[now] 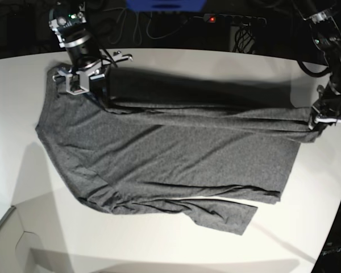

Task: Layout the t-shirt on the table in an organized manner, then fold the t-shirt properly
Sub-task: 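Lift the held edge with both grippers and fold it over the shirt, then lower the folded edge and regrasp it with both grippers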

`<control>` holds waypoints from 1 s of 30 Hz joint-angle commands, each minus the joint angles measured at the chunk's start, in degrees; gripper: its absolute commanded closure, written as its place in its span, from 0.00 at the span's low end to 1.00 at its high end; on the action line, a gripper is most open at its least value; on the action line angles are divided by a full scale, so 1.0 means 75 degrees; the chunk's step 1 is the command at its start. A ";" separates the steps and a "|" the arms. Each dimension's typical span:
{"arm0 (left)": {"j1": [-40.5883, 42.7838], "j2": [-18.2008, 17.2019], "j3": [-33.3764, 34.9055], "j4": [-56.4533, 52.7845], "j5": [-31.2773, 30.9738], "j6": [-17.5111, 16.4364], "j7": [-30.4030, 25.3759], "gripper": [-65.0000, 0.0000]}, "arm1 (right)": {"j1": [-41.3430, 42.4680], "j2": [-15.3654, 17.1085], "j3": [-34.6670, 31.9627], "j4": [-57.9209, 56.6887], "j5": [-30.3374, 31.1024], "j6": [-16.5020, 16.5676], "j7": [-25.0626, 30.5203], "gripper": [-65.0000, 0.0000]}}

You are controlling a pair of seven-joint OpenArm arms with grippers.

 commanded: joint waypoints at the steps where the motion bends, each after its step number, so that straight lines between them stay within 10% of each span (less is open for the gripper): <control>1: -0.0203 -0.0143 -0.0040 0.0066 -0.0045 -0.0010 -0.0166 1.00 | -0.0005 0.0028 0.0016 0.0099 0.0058 -0.0012 0.0180 1.00; 30: -0.2043 -0.0589 0.0968 -0.2430 -0.0033 -0.0010 -0.0236 1.00 | 0.0886 0.0087 -0.0031 -0.1144 0.0046 0.0000 0.0157 1.00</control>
